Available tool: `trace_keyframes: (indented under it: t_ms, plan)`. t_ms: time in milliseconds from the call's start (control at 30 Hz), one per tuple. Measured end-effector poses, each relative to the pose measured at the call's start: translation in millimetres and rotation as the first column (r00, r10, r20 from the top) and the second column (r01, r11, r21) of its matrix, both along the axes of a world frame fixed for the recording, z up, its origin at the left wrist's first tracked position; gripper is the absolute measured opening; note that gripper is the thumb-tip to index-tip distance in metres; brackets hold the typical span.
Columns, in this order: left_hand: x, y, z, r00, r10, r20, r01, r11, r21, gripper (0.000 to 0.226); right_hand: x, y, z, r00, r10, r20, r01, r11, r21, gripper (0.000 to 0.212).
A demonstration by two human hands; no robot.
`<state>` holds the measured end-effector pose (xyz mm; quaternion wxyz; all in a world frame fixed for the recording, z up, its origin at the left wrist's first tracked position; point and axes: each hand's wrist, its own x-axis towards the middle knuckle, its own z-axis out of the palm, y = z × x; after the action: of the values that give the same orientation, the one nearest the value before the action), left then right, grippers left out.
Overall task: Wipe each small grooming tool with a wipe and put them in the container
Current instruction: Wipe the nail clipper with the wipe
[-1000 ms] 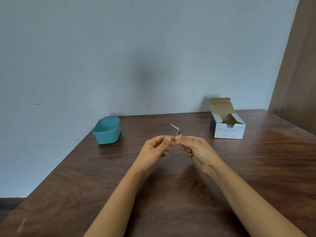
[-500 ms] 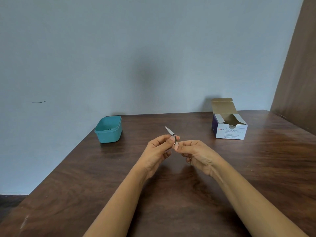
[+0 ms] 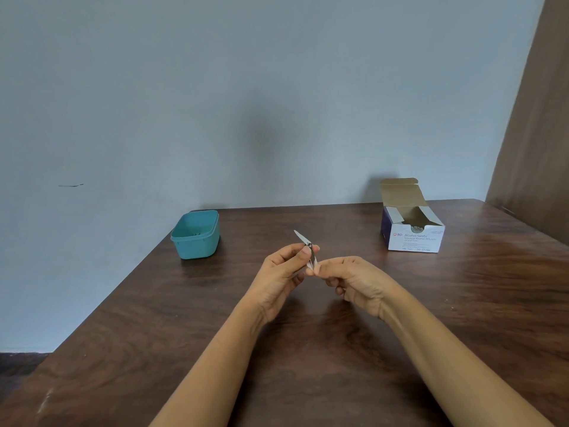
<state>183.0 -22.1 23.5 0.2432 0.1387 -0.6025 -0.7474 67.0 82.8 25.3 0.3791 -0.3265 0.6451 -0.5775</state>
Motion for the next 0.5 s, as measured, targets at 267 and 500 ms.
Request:
trace_keyframes:
  t_ms: [267, 500]
  plan:
    - [0.7, -1.4, 2.4, 0.999, 0.038, 0.035, -0.038, 0.999, 0.009, 0.025, 1.3, -1.0, -2.4, 0.999, -0.039, 0.002, 0.039, 0.999, -0.012, 0.020]
    - [-0.8, 0.5, 3.8, 0.996, 0.083, -0.032, -0.081, 0.995, 0.058, 0.021, -0.6, -4.9, -4.3, 0.968, -0.141, 0.208, 0.149, 0.989, -0.026, 0.015]
